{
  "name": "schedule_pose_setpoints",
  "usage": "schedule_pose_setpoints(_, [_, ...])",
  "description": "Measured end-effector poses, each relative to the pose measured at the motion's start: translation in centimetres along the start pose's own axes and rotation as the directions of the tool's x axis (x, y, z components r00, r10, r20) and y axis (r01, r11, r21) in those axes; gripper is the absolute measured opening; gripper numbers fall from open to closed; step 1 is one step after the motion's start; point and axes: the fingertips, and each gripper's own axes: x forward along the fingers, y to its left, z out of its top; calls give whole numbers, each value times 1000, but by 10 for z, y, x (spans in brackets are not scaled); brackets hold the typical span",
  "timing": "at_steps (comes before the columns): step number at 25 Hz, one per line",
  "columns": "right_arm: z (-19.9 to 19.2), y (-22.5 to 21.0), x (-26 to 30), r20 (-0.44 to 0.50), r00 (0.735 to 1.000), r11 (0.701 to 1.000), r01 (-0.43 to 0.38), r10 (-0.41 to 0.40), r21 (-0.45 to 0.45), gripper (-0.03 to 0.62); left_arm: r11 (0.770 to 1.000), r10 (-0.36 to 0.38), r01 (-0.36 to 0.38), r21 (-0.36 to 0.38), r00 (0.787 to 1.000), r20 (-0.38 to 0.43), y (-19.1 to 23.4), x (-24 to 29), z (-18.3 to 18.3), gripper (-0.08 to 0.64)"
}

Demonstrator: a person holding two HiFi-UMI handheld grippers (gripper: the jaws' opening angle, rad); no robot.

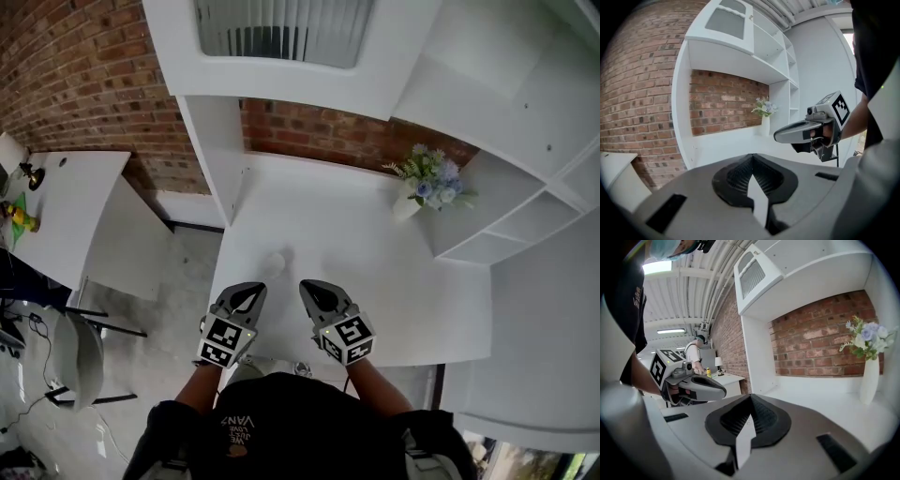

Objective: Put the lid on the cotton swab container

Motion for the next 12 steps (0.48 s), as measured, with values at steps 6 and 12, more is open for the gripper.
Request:
schedule_pose_setpoints(6, [1,10,-27,3,999,999,-35,35,-17,2,994,101,-99,-56,994,40,-13,-28,3,6])
schedule_pose_setpoints(12, [-8,19,-52,-18,996,996,-84,84,-32,0,982,175,-169,-85,982,64,-33,-52,4,6])
